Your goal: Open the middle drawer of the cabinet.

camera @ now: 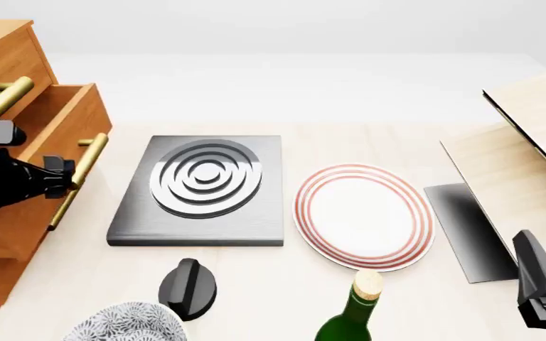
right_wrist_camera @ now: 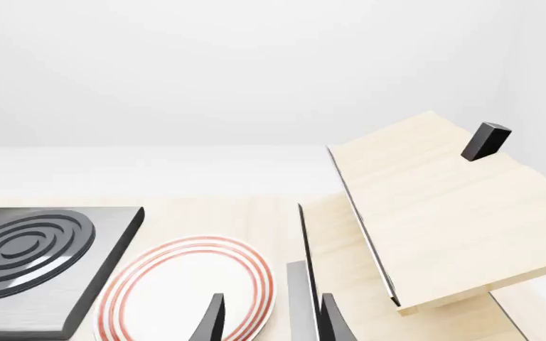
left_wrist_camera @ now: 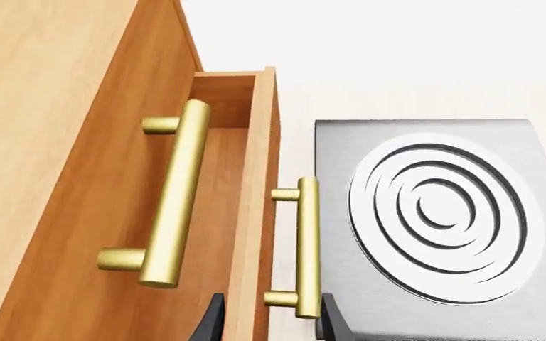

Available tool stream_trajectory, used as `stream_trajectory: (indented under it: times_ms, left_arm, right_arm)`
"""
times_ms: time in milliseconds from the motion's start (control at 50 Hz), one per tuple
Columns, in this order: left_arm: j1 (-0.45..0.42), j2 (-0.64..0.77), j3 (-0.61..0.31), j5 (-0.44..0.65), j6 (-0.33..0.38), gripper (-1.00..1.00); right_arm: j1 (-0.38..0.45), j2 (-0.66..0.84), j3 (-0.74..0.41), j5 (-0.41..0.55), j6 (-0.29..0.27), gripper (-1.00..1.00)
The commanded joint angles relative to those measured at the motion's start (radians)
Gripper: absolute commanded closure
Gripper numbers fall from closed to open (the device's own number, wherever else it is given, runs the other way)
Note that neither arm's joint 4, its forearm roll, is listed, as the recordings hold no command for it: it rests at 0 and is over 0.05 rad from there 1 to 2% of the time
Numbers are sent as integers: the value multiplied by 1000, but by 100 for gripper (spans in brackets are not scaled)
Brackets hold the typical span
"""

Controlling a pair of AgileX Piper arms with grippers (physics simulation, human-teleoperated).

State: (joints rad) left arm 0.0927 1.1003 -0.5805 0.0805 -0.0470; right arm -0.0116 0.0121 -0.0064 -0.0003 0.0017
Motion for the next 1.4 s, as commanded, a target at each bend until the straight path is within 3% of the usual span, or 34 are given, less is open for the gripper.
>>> stream_trajectory:
  times_ms: [20,620,1400]
  left_arm:
    - [-58,74,54,6,-21,-100]
    - [-136,68,60,9,-50,-100]
    - [-179,60,45,20,-23,-100]
  right_arm:
    - [3,0,1,-2,-1,-100]
    - [3,0,1,-2,-1,-100]
    - [3,0,1,-2,-1,-100]
